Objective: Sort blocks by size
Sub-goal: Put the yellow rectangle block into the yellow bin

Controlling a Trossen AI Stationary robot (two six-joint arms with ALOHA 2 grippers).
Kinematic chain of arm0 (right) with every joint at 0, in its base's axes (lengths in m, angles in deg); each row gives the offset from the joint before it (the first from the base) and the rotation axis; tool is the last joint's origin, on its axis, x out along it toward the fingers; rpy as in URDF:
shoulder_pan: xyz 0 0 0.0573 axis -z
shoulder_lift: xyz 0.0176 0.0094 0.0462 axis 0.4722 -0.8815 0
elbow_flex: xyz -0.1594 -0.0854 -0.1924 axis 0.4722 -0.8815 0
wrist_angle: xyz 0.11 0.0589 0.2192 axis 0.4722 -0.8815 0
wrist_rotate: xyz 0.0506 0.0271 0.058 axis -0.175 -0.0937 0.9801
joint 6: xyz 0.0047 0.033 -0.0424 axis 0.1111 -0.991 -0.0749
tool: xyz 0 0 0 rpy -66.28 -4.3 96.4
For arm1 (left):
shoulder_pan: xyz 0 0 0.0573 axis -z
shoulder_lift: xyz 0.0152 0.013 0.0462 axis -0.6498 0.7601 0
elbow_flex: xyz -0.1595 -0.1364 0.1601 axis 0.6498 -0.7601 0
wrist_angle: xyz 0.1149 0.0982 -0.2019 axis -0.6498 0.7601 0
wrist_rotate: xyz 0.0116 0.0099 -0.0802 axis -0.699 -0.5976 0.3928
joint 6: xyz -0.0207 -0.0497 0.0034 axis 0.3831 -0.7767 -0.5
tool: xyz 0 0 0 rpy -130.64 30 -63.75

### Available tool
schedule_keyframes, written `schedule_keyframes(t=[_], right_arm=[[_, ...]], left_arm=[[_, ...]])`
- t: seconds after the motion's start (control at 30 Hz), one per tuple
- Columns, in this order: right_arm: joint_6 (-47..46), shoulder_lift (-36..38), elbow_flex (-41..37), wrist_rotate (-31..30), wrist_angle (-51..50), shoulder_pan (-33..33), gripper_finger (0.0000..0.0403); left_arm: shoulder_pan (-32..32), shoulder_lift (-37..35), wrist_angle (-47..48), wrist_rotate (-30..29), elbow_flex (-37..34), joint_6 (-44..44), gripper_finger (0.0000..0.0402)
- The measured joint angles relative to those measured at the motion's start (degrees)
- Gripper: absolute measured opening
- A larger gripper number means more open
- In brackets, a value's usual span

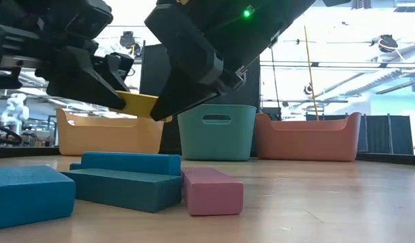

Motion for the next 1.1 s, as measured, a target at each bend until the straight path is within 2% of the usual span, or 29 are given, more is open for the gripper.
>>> schedule_keyframes(t=[0.13, 0.23, 0.63, 0.77, 0.9, 1.1], right_arm=[[0.00, 0.00, 0.00, 0.08, 0.07, 0.17, 0.0048], [-0.09, 0.00, -0.02, 0.66, 0.11, 0.40, 0.0054], [-1.16, 0.02, -0.02, -0.55, -1.20, 0.46, 0.0140], [-1.82, 0.02, -0.02, -5.82, -4.03, 0.29, 0.0162], [-5.81, 0.02, -0.02, -11.22, -9.47, 0.09, 0.0175], [-9.59, 0.02, -0.02, -11.96, -14.84, 0.11, 0.0184]], left_arm=[[0.00, 0.00, 0.24, 0.12, 0.00, -0.11, 0.0048], [0.00, 0.00, 0.44, 0.08, 0.00, -1.39, 0.0027], [-0.04, -0.07, 0.24, -4.55, 0.00, -1.57, 0.0030], [-0.24, -1.16, 0.71, -8.30, 0.00, -1.62, 0.0031], [-1.92, -4.84, 3.86, -8.93, 0.00, -3.66, 0.0031], [-5.78, -12.90, 11.93, -9.00, 0.00, -4.57, 0.0031]])
